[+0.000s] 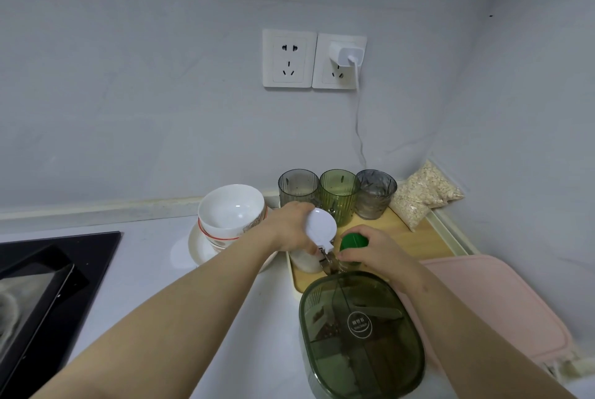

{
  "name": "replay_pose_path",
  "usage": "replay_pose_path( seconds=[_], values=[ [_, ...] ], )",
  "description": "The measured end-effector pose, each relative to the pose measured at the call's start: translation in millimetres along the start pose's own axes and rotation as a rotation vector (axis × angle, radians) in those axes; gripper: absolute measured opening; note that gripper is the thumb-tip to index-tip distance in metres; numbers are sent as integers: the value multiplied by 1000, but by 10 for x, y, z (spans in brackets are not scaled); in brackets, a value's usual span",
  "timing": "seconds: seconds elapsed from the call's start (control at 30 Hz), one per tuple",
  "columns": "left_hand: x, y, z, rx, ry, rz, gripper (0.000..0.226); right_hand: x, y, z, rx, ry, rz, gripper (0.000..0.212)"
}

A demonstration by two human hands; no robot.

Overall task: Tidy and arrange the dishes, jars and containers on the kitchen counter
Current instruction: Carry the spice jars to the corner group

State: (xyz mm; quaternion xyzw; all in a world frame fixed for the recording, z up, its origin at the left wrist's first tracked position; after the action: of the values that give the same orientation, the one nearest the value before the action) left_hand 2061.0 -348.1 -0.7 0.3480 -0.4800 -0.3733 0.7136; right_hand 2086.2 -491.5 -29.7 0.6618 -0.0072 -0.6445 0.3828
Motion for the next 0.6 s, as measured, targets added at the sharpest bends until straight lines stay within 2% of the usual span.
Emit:
replay_pose_path(
  seconds=[0.2,0.3,0.37,0.43,0.5,0.6],
  values=[
    [-6,-10,0,-22,1,61,82,-28,-2,23,14,17,-88,28],
    [-56,-21,-23,-47,41,81,83,-65,142,-47,163,33,-122,25],
    [-105,54,-60,38,85,216,72,-95,227,-130,228,23,-39,31],
    [-122,167,-117,189,98,299,61,-124,240,-238,221,7,17,43],
    [-79,187,-180,247,101,152,58,-119,209,-356,180,-20,14,52],
    [-57,33,-300,122,121,-40,64,-80,167,-515,143,-50,18,61]
  ],
)
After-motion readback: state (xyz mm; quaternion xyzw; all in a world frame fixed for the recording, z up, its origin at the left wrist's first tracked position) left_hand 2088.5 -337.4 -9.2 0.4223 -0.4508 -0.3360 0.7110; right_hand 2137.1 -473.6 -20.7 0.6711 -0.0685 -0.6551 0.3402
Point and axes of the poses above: each hand's wrist, its own z-axis away from the middle knuckle, its own y-axis out of the back of the hand, x = y × z, the point moved 7 cm from there along -z, towards the middle knuckle, and after that the axes turned 10 degrees about y, right-handed, at the moved point
